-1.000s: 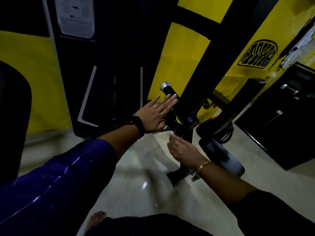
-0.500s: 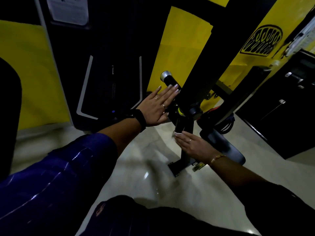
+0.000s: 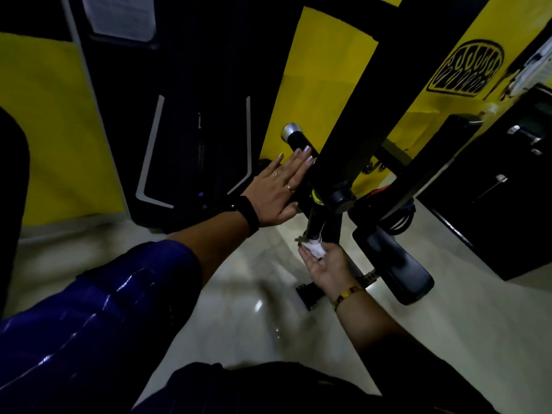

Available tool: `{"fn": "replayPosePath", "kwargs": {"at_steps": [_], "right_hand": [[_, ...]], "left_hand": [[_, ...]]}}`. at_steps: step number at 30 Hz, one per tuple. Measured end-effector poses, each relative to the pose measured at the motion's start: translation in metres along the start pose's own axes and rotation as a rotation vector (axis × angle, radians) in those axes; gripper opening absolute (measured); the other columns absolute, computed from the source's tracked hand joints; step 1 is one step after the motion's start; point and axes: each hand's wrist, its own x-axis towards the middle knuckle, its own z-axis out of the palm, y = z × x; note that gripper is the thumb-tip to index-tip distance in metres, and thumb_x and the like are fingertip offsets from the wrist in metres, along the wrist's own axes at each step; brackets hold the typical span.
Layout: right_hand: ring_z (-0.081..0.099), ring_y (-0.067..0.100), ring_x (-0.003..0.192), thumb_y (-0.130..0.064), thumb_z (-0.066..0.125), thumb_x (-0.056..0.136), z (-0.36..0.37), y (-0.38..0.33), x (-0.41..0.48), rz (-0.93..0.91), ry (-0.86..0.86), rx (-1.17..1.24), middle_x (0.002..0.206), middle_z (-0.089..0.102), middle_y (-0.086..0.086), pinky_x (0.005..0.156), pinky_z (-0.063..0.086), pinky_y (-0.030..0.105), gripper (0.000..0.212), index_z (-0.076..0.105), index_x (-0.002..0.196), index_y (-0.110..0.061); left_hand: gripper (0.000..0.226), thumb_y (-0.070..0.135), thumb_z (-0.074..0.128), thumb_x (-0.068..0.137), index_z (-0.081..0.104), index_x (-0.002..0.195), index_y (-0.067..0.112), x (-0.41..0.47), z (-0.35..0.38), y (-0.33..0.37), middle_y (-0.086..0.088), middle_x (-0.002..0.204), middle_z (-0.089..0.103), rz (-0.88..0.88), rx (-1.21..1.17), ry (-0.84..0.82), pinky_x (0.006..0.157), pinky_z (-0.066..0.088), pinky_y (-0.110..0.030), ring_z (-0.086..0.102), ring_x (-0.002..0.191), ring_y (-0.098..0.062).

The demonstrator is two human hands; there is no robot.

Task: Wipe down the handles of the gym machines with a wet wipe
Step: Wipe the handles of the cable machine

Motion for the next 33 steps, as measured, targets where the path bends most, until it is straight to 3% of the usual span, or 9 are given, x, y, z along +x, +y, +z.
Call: {"fn": "replayPosePath", "kwargs": {"at_steps": [2,6,8,13,18,22,25,29,33], "right_hand": [[0.049,0.041,0.122,-0.03,0.038,0.102,0.012,0.0,0.0,0.032,0.049,0.111,0.126,0.051,0.031,0.102,0.04,0.045,0.045,0.044,0.128,0.007],[0.057,0.03,0.086,-0.044,0.03,0.101,0.017,-0.009,0.011,-0.02,-0.019,0.19,0.08,0.07,0.017,0.086,0.042,0.042,0.049,0.059,0.096,-0.004],[0.057,0.03,0.087,-0.047,0.027,0.101,0.019,-0.01,0.012,-0.025,-0.058,0.221,0.071,0.072,0.016,0.095,0.036,0.044,0.053,0.06,0.093,-0.006],[0.057,0.036,0.092,-0.053,0.024,0.101,0.012,-0.007,0.011,0.037,-0.124,0.225,0.08,0.07,0.026,0.106,0.031,0.052,0.066,0.06,0.093,0.002],[0.055,0.036,0.1,-0.049,0.032,0.099,0.009,-0.01,0.013,-0.018,-0.069,0.215,0.1,0.061,0.022,0.107,0.033,0.055,0.054,0.058,0.094,-0.002],[0.057,0.033,0.089,-0.032,0.035,0.097,0.017,-0.005,0.012,-0.018,-0.103,0.152,0.085,0.068,0.019,0.09,0.046,0.049,0.038,0.059,0.096,-0.003],[0.056,0.035,0.083,-0.01,0.037,0.081,0.019,0.007,0.003,0.023,-0.113,0.098,0.083,0.063,0.021,0.068,0.058,0.044,0.023,0.055,0.091,0.002],[0.054,0.04,0.108,0.002,0.027,0.095,0.004,0.016,-0.01,0.001,-0.033,0.088,0.114,0.056,0.024,0.098,0.043,0.043,0.031,0.055,0.105,0.009],[0.039,0.035,0.134,0.004,0.021,0.098,-0.005,0.012,-0.016,0.102,0.05,-0.031,0.142,0.04,0.026,0.108,0.035,0.03,0.043,0.038,0.135,0.016]], "left_hand": [[0.084,0.034,0.041,0.076,0.014,0.15,0.005,0.001,0.001,-0.001,-0.023,0.156,0.023,-0.023,-0.004,-0.009,0.12,0.002,-0.038,0.017,0.145,-0.028],[0.084,0.032,0.041,0.075,0.015,0.15,0.005,0.001,0.002,-0.004,-0.022,0.157,0.021,-0.007,-0.041,0.002,0.121,0.003,-0.04,0.016,0.146,-0.029],[0.085,0.032,0.042,0.074,0.015,0.15,0.005,0.001,0.004,-0.004,-0.022,0.156,0.022,0.004,-0.047,0.007,0.121,0.005,-0.041,0.017,0.146,-0.029],[0.087,0.033,0.044,0.074,0.014,0.15,0.005,0.001,0.007,-0.002,-0.022,0.157,0.021,-0.029,-0.043,-0.018,0.12,0.006,-0.043,0.016,0.147,-0.03],[0.087,0.033,0.044,0.074,0.014,0.15,0.005,0.001,0.004,-0.002,-0.021,0.157,0.019,-0.023,-0.037,-0.041,0.12,0.006,-0.043,0.015,0.147,-0.029],[0.087,0.033,0.045,0.075,0.013,0.15,0.005,0.0,0.003,0.001,-0.021,0.157,0.019,-0.038,-0.059,-0.044,0.12,0.012,-0.048,0.017,0.147,-0.031],[0.088,0.032,0.047,0.074,0.013,0.151,0.005,0.001,0.003,-0.002,-0.02,0.158,0.018,-0.006,-0.043,-0.038,0.12,0.011,-0.047,0.016,0.147,-0.03],[0.092,0.031,0.054,0.074,0.012,0.151,0.005,-0.001,0.004,-0.005,-0.019,0.158,0.017,0.016,-0.008,-0.041,0.121,0.009,-0.044,0.015,0.148,-0.029],[0.09,0.033,0.048,0.074,0.012,0.151,0.004,-0.001,0.003,-0.006,-0.019,0.158,0.017,0.016,0.003,-0.06,0.121,0.011,-0.046,0.015,0.148,-0.029]]}}
